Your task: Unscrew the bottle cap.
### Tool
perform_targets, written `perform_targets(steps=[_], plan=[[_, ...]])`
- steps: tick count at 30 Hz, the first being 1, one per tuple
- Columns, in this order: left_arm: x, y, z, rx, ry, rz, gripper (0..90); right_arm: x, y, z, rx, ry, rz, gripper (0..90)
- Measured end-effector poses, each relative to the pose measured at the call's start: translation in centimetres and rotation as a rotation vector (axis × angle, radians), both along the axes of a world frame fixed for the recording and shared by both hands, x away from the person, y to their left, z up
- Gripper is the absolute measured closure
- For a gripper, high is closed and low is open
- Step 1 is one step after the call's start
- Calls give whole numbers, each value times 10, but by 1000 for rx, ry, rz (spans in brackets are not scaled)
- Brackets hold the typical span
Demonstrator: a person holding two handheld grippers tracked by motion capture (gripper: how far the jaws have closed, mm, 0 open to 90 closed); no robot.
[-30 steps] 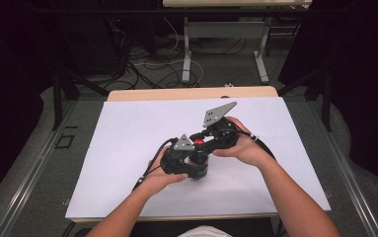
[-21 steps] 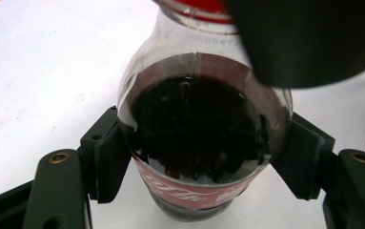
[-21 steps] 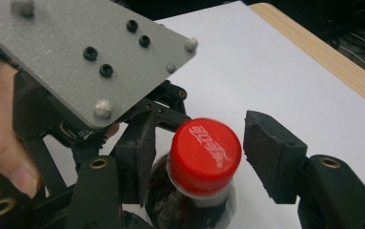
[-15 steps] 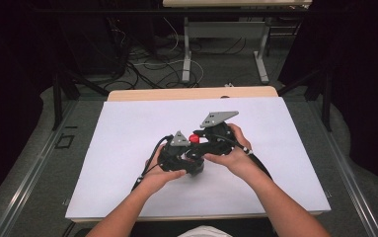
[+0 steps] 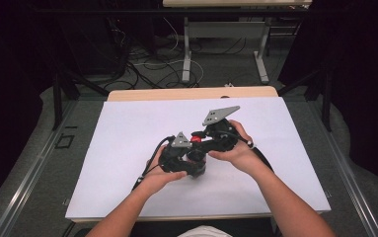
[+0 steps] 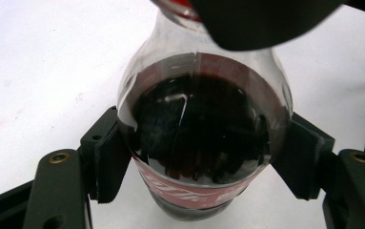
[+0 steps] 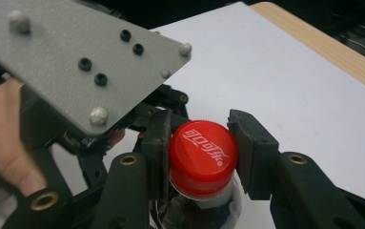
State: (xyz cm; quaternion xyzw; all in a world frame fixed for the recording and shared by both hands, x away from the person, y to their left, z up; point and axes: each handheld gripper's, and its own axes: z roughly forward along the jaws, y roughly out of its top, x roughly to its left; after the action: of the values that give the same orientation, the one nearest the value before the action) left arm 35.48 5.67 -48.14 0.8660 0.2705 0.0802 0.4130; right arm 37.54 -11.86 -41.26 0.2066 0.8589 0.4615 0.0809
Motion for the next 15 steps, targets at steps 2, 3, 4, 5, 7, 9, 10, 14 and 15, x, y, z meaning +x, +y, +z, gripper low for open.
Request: perform_targets(steps=[2,3,4,5,7,9,10,14,15], plan=[[-1,-1,0,-3,-5,-13,301,5,-3,2,-22,-6,86,609],[-1,0,1,0,-5,-28,301,7,-5,3,-29,9,125,609],[-1,-1,1,-4,-17,-33,301,7,-5,3,-29,9,125,609],[-1,0,2,6,-4,-46,301,10,-5,3,-23,-13,156,608],[-3,-1,2,-4,-1,-33,300,12,-7,6,-40,-14,210,580],[-2,0,3,7,-1,-39,300,11,-7,7,-33,-23,188,504],[-1,0,3,8,-1,-30,300,9,-6,6,-16,-24,150,478],[1,3,2,-2,-14,6,300,-2,-5,4,-14,-41,19,461],[1,3,2,-6,-11,18,300,-2,-5,4,-14,-41,19,461]])
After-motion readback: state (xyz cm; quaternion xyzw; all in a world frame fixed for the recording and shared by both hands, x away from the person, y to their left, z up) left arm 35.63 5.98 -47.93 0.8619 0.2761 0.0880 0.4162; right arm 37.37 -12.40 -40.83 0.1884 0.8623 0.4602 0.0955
